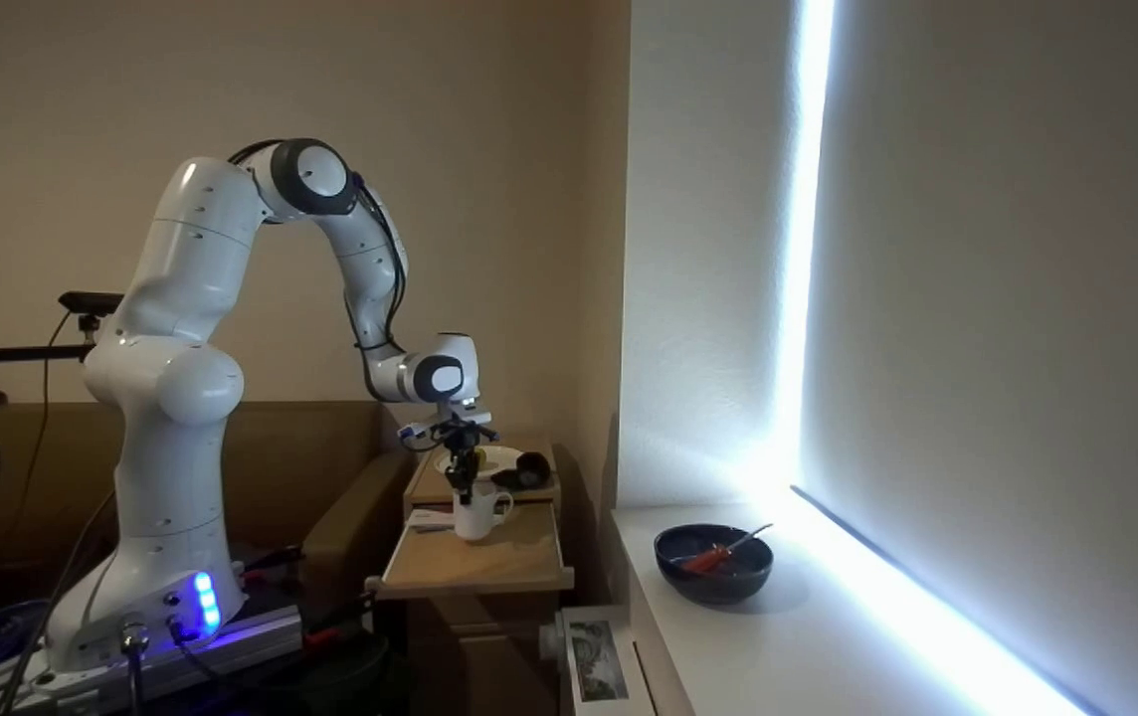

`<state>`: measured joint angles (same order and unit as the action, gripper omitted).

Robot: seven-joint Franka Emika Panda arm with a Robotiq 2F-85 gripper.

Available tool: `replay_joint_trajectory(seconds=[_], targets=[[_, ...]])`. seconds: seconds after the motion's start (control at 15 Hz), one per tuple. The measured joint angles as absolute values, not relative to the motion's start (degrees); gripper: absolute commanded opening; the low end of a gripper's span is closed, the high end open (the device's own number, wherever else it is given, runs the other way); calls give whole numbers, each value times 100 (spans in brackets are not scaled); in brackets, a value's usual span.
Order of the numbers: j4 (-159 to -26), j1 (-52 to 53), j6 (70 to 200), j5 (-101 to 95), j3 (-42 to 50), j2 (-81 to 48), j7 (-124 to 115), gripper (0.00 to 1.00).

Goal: Pick up the cup and place it on the slide

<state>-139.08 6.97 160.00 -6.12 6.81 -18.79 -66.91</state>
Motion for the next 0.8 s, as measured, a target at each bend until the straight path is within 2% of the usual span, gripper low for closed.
replay_joint_trajectory(seconds=[0.73,0.8], targets=[[-13520,576,15677,398,588,-2206,-5833,1],[-13525,583,15688,382,626,-2211,-5833,30]])
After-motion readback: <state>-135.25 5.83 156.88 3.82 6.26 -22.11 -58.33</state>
